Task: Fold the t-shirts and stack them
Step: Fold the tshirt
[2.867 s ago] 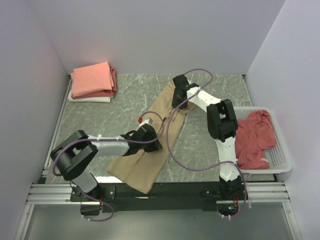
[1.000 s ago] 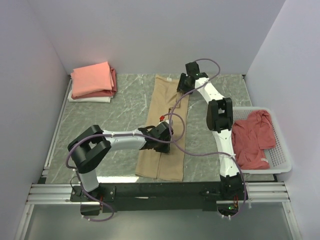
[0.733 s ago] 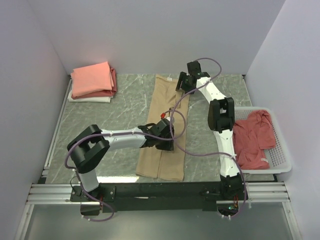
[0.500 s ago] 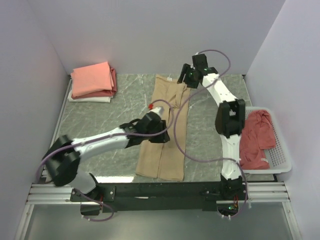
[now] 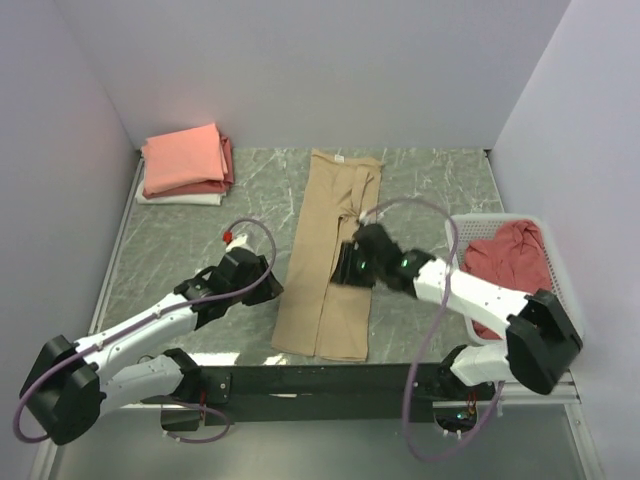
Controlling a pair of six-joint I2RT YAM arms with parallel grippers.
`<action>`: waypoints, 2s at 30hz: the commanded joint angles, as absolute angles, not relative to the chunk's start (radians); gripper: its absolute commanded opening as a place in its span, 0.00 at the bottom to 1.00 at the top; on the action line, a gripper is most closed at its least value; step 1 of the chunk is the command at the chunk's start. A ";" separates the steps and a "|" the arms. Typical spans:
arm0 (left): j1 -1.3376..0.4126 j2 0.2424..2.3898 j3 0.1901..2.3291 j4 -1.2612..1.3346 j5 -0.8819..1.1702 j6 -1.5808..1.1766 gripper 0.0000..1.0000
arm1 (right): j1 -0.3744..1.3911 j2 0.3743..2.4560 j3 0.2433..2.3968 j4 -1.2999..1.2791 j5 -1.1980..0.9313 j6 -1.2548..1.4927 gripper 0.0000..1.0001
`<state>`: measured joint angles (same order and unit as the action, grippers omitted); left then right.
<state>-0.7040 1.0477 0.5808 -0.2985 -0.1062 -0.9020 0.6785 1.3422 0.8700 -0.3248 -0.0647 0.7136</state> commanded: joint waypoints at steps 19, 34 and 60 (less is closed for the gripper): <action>-0.672 0.894 0.448 -0.256 -0.060 -0.940 0.47 | 1.244 1.433 0.680 -0.107 0.090 1.236 0.36; -0.670 0.893 0.431 -0.239 -0.041 -0.940 0.47 | 1.264 1.480 0.704 -0.161 0.110 1.261 0.36; -0.669 0.887 0.410 -0.230 -0.035 -0.945 0.47 | 1.285 1.489 0.722 -0.183 0.135 1.266 0.12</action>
